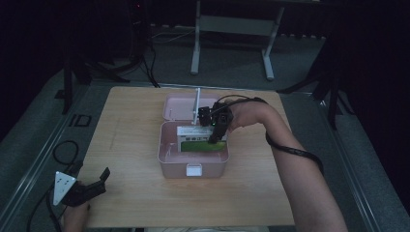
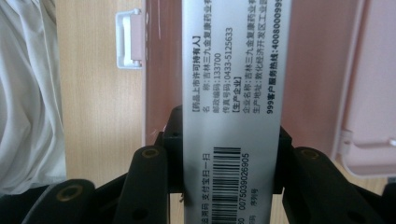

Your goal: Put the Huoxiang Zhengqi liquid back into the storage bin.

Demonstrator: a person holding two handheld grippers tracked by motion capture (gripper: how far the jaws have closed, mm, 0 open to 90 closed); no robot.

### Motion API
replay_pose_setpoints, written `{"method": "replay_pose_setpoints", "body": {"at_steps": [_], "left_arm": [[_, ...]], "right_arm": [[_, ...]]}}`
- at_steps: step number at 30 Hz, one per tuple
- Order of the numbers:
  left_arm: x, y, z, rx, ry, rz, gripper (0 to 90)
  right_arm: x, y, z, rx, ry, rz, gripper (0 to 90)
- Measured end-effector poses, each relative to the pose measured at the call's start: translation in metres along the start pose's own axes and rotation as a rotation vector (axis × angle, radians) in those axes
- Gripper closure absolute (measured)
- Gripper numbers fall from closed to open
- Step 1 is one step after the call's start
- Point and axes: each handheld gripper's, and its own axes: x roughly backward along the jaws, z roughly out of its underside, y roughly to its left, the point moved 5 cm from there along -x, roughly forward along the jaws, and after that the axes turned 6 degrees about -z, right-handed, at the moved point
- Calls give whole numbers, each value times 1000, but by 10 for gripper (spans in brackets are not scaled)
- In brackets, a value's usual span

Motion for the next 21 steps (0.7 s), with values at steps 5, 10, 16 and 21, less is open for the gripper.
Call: {"method": "replay_pose_setpoints", "body": {"at_steps": [5, 10, 16, 21], "left_arm": [[0, 0, 0, 1, -2, 0, 2], [0, 0, 0, 0, -1, 0, 2], [0, 0, 0, 0, -1, 1, 2], [0, 0, 0, -2, -2, 2, 2]], "right_arm": [[-14, -4, 0, -5, 2, -14, 634], [-40, -6, 2, -13, 33, -44, 634], [-62, -9, 2, -21, 53, -64, 634], [-82, -12, 1, -20, 93, -70, 634]]}}
